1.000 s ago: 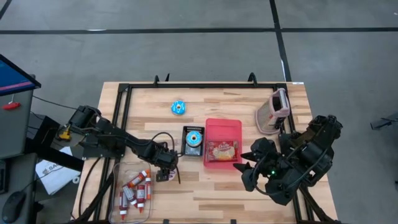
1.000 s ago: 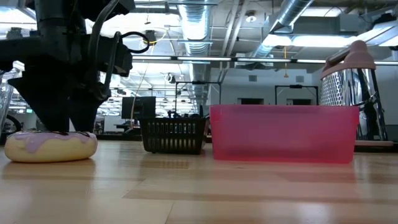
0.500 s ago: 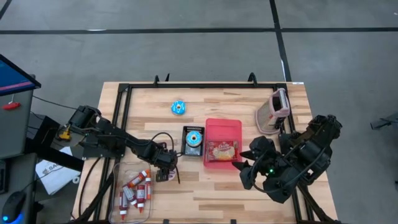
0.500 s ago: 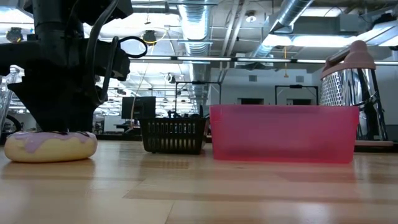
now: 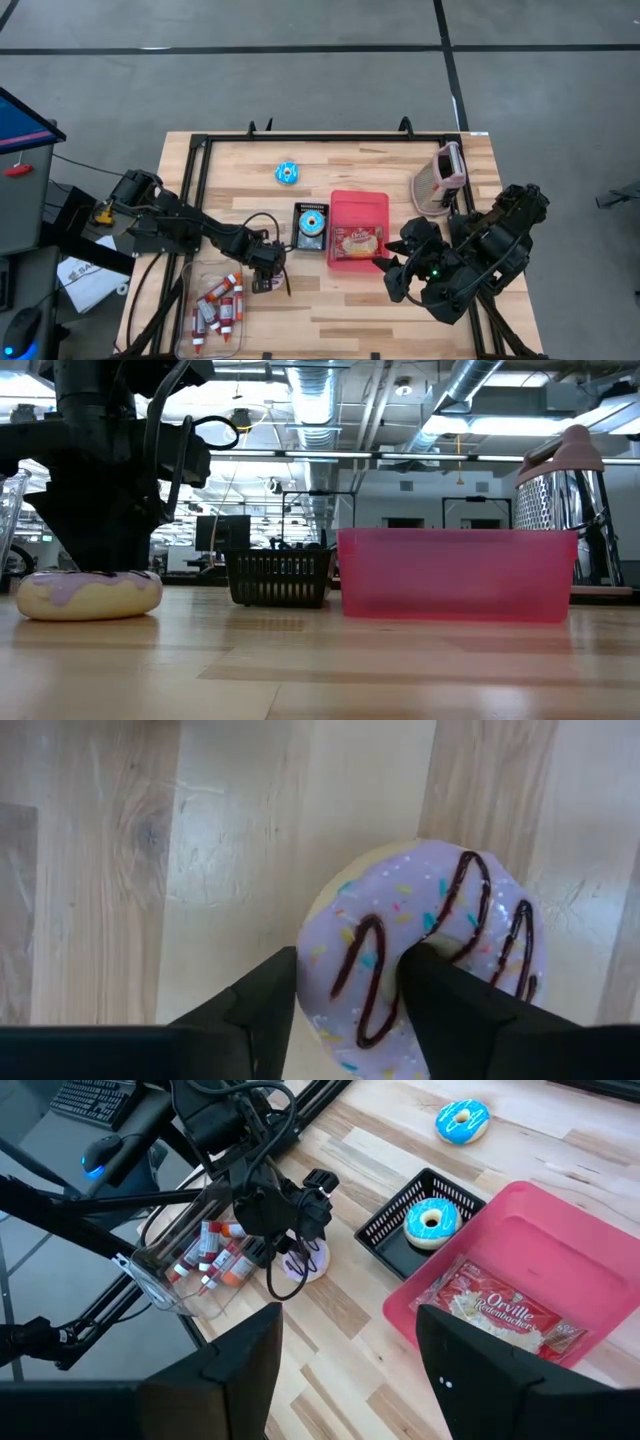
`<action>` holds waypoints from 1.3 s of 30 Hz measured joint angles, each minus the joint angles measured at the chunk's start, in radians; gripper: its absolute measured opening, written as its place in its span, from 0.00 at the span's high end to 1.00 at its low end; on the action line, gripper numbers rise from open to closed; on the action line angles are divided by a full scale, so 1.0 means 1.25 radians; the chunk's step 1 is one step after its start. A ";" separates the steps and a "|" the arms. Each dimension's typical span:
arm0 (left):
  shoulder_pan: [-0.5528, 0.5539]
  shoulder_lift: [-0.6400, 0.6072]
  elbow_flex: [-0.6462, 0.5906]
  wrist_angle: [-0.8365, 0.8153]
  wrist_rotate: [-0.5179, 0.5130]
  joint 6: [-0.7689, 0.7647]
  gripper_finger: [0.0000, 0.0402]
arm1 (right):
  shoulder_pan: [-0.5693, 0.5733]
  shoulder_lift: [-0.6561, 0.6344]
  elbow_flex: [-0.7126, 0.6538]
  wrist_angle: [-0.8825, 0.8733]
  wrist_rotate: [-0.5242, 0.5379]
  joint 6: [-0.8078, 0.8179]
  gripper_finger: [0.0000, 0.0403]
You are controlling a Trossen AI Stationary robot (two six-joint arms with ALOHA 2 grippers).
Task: Pick & Place Food Item
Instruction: Put the violet donut into the black bin
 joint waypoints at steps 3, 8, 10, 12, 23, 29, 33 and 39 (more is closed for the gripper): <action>0.006 0.000 0.008 0.002 0.000 -0.002 0.57 | 0.000 -0.001 0.000 0.000 0.000 0.000 0.45; 0.021 0.000 0.033 0.003 0.000 -0.005 0.57 | -0.005 -0.002 0.000 0.000 0.000 0.000 0.45; 0.025 0.000 0.042 0.004 0.000 -0.004 0.57 | -0.005 -0.002 0.000 0.000 0.000 0.000 0.45; 0.025 0.000 0.044 0.004 0.000 -0.002 0.58 | -0.005 -0.002 0.000 0.000 0.000 0.000 0.45; 0.018 0.000 0.044 0.000 0.000 0.003 0.54 | -0.003 -0.002 0.000 0.000 -0.001 0.000 0.45; 0.007 0.000 0.044 -0.001 0.000 0.017 0.51 | 0.003 -0.002 0.000 0.000 -0.003 0.000 0.45; 0.007 0.000 0.044 -0.001 0.000 0.019 0.50 | 0.007 -0.002 0.000 0.000 -0.002 0.004 0.45; 0.007 0.000 0.044 -0.001 -0.007 0.041 0.51 | 0.007 -0.002 0.000 0.004 -0.002 0.006 0.45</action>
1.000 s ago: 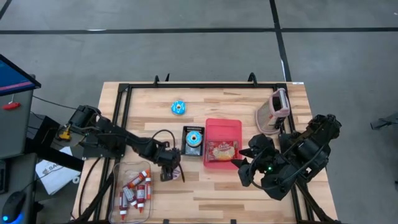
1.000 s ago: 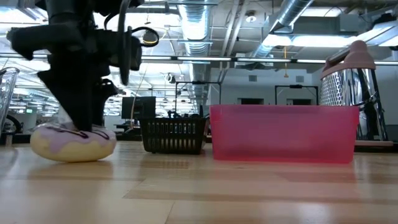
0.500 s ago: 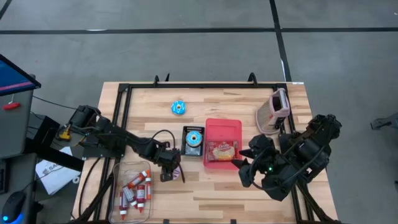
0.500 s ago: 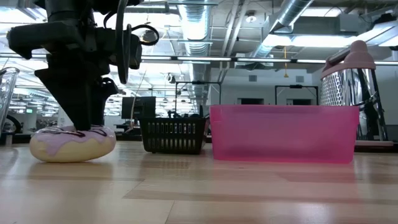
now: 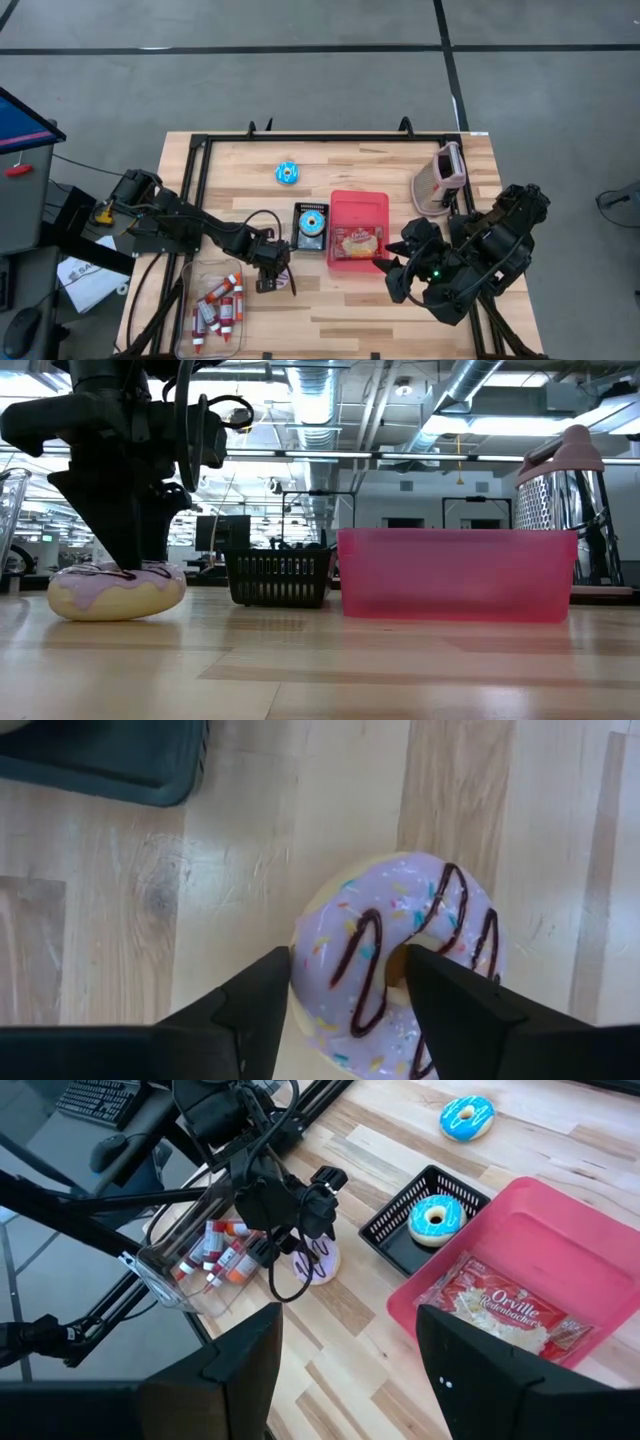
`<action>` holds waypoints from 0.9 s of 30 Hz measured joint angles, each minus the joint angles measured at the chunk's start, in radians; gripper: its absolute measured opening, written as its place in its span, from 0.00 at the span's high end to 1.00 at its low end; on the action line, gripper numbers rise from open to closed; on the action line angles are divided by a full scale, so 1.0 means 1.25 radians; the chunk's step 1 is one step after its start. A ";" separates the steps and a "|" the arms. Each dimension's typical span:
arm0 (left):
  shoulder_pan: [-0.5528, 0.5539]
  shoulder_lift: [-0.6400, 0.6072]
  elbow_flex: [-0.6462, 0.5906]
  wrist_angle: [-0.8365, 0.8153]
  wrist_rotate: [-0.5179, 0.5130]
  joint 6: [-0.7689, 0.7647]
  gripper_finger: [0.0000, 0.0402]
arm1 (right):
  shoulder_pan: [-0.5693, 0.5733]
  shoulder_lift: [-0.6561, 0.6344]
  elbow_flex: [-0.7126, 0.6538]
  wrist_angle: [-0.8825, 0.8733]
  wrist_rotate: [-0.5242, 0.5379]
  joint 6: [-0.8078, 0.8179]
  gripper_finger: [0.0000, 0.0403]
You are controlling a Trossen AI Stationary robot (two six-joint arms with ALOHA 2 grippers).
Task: Pick & Place Food Item
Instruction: Put the violet donut into the black bin
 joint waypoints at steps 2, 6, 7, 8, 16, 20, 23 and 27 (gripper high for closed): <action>0.000 0.000 -0.004 0.002 0.000 0.001 0.52 | 0.000 0.000 0.000 0.002 0.000 0.000 0.45; 0.000 0.000 -0.028 0.002 0.000 -0.004 0.54 | 0.000 0.000 0.000 0.002 0.001 0.000 0.45; 0.000 0.000 -0.032 0.003 0.000 -0.006 0.54 | 0.000 0.000 0.000 0.002 0.001 0.000 0.45; 0.000 0.000 -0.034 0.005 0.000 -0.008 0.54 | 0.000 0.000 0.000 0.002 0.001 0.000 0.45; 0.000 0.000 -0.035 0.014 -0.001 -0.011 0.58 | 0.000 0.000 0.000 0.003 0.001 0.000 0.45; 0.000 0.000 -0.035 0.015 -0.002 -0.024 0.63 | 0.000 0.000 0.000 0.003 0.001 0.000 0.45; 0.000 0.000 -0.035 0.021 -0.001 -0.026 0.67 | 0.000 0.000 0.000 0.003 0.001 0.000 0.45; 0.000 0.000 -0.035 0.024 -0.001 -0.027 0.71 | 0.000 0.000 0.000 0.003 0.001 0.000 0.45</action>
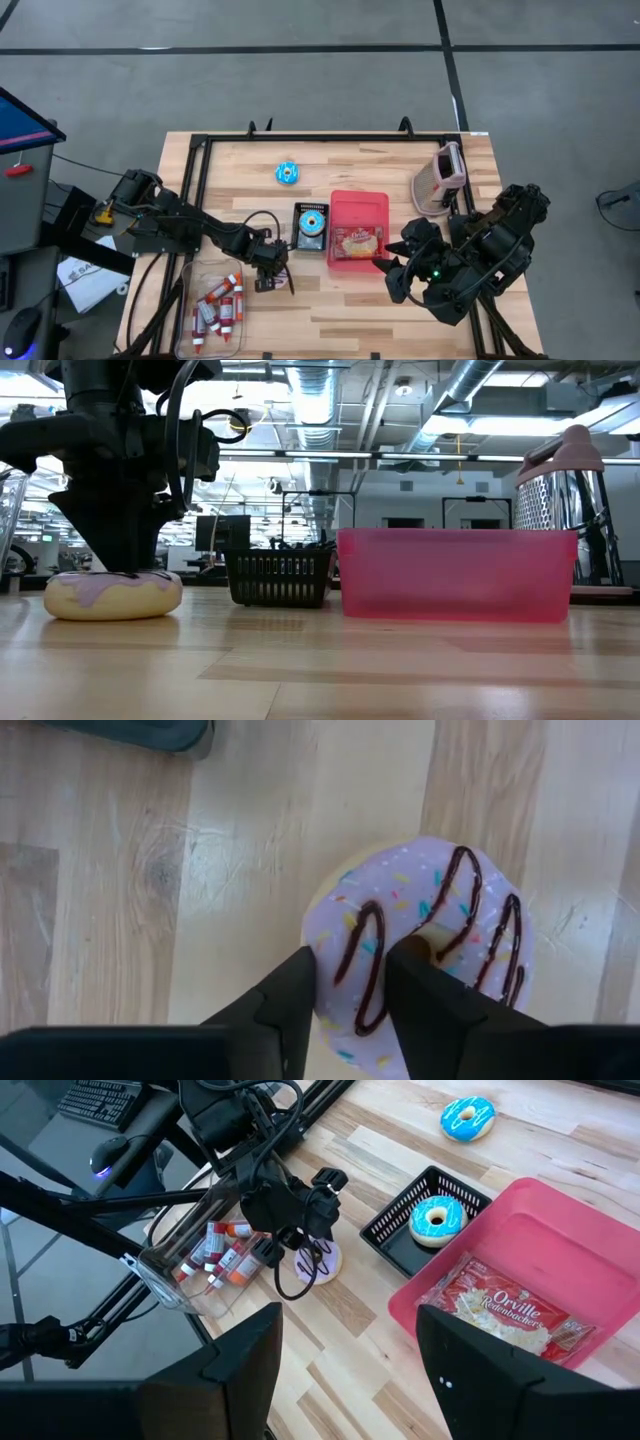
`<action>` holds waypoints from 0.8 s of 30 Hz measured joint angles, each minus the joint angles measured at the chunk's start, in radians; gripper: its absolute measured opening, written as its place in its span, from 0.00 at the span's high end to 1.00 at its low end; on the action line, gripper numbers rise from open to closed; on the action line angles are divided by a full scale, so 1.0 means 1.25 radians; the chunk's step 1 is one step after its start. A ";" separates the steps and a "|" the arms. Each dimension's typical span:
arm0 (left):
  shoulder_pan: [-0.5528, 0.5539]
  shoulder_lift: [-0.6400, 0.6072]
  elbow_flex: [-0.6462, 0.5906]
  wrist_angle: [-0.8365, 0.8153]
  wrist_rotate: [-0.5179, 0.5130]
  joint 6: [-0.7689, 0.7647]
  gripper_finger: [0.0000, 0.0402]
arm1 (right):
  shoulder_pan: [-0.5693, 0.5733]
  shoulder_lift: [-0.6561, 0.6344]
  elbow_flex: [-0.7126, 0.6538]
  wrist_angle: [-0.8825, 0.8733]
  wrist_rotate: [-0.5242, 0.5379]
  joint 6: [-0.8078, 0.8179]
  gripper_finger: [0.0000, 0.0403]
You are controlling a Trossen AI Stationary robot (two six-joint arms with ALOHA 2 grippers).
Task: Pick & Place Food Item
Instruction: Put the violet donut into the black bin
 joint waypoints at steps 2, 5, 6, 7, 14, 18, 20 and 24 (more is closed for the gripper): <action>0.000 0.000 0.000 0.000 0.000 -0.008 0.73 | 0.000 0.000 0.000 0.000 0.000 0.000 0.45; 0.000 0.000 0.000 0.005 0.002 -0.023 0.75 | 0.000 0.000 0.000 0.000 0.000 0.000 0.45; 0.000 0.000 0.000 0.010 0.003 -0.025 0.75 | 0.000 0.000 0.000 0.000 0.000 0.000 0.45; 0.000 0.000 0.000 0.017 0.003 -0.031 0.75 | 0.000 0.000 0.000 0.000 0.000 0.000 0.45; 0.000 0.000 0.000 0.054 0.007 -0.063 0.75 | 0.000 0.000 0.000 0.000 0.000 0.000 0.45; 0.000 0.000 0.000 0.075 0.018 -0.081 0.75 | 0.000 0.000 0.000 0.000 0.000 0.000 0.45; 0.000 0.000 0.000 0.091 0.023 -0.090 0.75 | 0.000 0.000 0.000 0.000 0.000 0.000 0.45; 0.000 -0.008 -0.001 0.128 0.024 -0.116 0.75 | 0.000 0.000 0.000 0.000 0.000 0.000 0.45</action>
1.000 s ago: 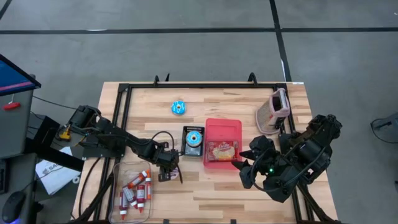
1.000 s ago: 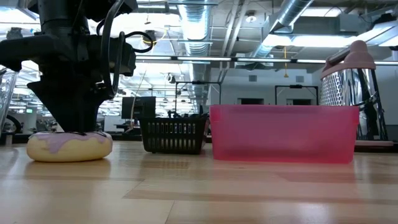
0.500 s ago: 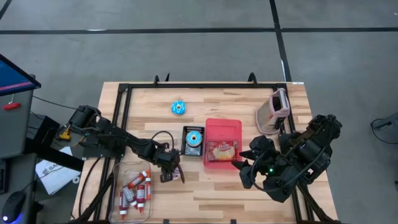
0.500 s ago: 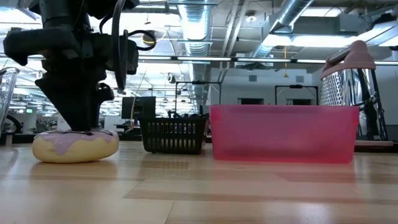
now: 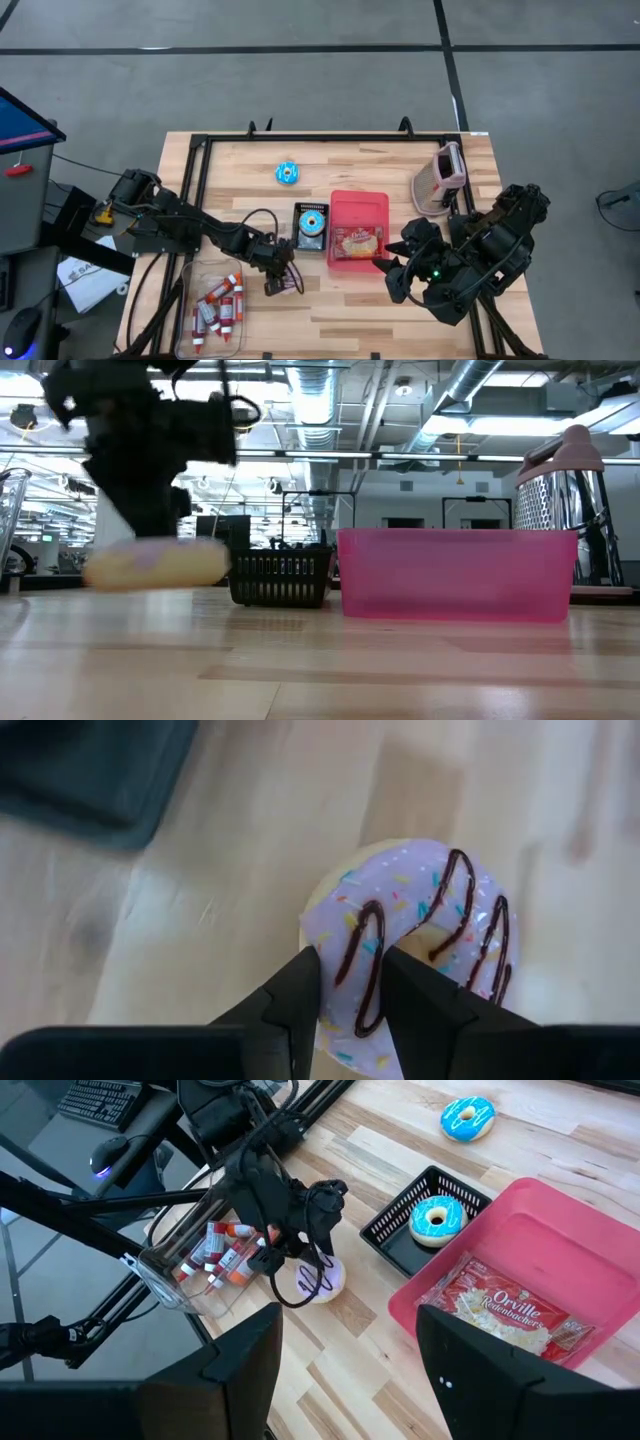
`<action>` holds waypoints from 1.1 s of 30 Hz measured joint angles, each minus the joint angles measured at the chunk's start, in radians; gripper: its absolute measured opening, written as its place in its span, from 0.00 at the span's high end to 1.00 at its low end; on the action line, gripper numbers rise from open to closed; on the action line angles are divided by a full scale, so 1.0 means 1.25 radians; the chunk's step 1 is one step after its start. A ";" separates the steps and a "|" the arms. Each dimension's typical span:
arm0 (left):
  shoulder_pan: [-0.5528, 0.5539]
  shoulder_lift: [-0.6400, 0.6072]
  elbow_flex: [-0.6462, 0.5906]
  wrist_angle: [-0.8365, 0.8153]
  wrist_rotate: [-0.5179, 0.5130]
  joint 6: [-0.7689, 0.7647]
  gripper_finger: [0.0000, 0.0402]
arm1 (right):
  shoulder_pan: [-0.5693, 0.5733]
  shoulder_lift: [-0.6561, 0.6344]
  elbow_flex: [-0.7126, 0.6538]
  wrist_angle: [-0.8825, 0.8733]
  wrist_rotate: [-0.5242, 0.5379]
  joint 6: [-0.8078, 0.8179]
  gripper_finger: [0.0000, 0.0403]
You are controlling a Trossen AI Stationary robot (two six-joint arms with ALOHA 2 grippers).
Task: Pick & Place Food Item
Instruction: Put the violet donut into the black bin
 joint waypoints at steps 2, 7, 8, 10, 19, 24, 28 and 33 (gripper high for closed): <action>0.004 -0.012 0.000 0.023 -0.002 -0.010 0.75 | 0.000 0.000 0.000 0.000 0.000 0.000 0.45; 0.026 -0.070 0.000 0.031 -0.044 -0.026 0.75 | -0.001 -0.001 0.000 -0.001 0.000 0.000 0.45; 0.031 -0.086 0.000 0.030 -0.059 -0.027 0.75 | -0.001 -0.001 0.000 -0.001 0.000 0.000 0.45; 0.047 -0.120 0.000 0.036 -0.082 -0.025 0.75 | -0.001 -0.001 0.000 -0.001 0.000 0.000 0.45; 0.173 -0.178 0.001 0.042 -0.106 0.066 0.75 | -0.009 -0.001 0.000 -0.004 0.004 -0.003 0.45; 0.231 -0.169 0.001 0.053 -0.097 0.127 0.75 | -0.013 -0.004 0.000 -0.004 0.004 -0.004 0.45; 0.268 -0.154 0.001 0.054 -0.087 0.166 0.75 | -0.016 -0.011 0.000 -0.007 0.004 -0.007 0.45; 0.285 -0.095 0.014 0.070 -0.064 0.191 0.75 | -0.023 -0.020 0.000 -0.014 0.004 -0.009 0.45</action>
